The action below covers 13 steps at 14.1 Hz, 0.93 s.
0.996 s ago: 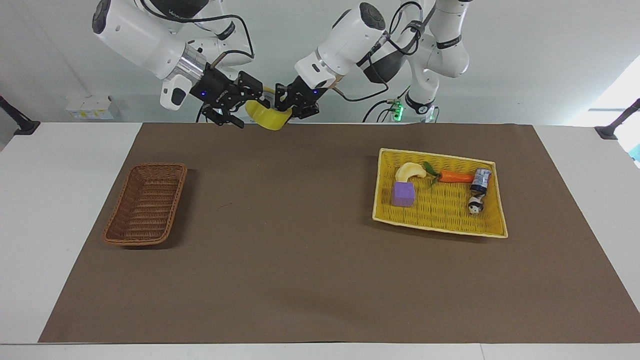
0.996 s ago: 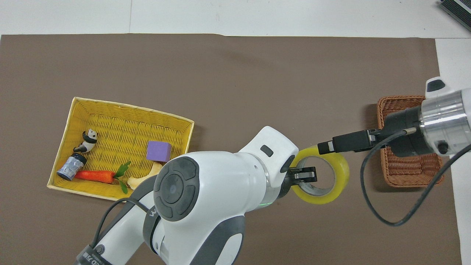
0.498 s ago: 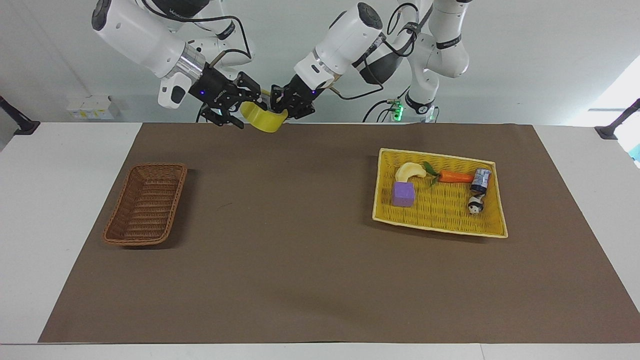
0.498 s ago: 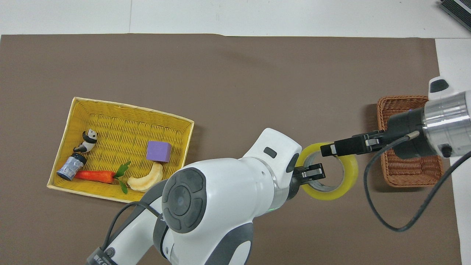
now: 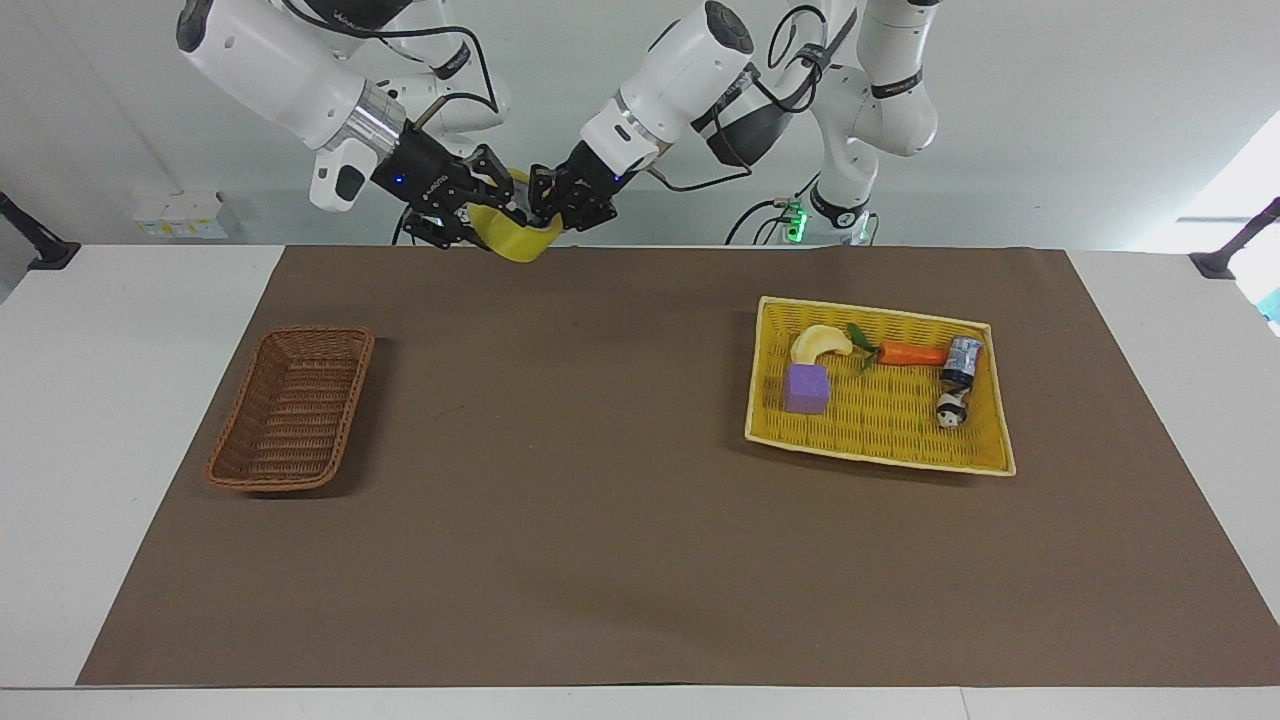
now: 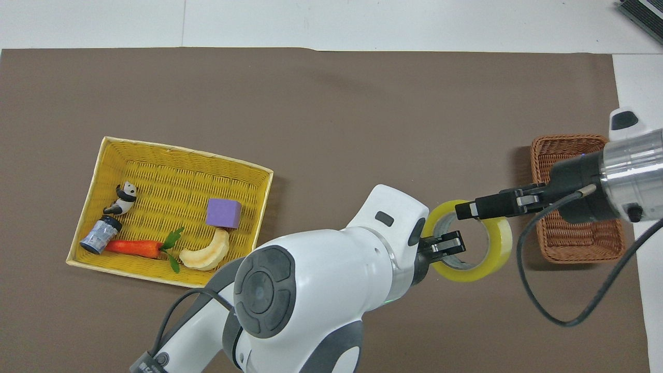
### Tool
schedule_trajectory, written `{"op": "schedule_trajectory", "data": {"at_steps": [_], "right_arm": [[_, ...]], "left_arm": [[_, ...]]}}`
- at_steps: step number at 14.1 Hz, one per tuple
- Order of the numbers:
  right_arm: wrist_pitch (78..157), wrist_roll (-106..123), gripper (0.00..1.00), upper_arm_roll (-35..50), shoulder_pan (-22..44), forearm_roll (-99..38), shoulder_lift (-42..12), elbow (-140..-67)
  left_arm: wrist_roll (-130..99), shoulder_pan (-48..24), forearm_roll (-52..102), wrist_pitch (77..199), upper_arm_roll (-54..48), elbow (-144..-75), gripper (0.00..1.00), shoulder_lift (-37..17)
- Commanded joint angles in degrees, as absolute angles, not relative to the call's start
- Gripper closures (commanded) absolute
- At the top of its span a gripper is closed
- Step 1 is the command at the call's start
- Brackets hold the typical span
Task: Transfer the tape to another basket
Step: 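Grasp the tape with the right gripper while the left gripper releases it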
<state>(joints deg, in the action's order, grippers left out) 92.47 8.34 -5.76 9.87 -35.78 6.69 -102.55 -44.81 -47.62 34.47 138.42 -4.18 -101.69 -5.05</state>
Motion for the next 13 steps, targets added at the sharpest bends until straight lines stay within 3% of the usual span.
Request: {"op": "schedule_trajectory", "data": {"at_steps": [1,6,13], "right_arm": [[92.9,10.0,1.0,-5.2,9.0,-34.8,6.1,-102.0],[92.6,12.0,1.0,-5.7,7.8,-34.9,6.1,-102.0],[91.3,14.9,1.0,-5.8,-1.1,-35.9,6.1,-102.0]], "left_arm": [[-45.4,-49.2,35.9,139.5,-3.3,-101.9,0.0,-4.0],[-50.2,-48.3,36.1,136.8,-2.9,-102.7,0.0,-1.2],[-36.6,-32.4,31.0,120.3,-2.8,-102.4,0.0,-1.6]]}}
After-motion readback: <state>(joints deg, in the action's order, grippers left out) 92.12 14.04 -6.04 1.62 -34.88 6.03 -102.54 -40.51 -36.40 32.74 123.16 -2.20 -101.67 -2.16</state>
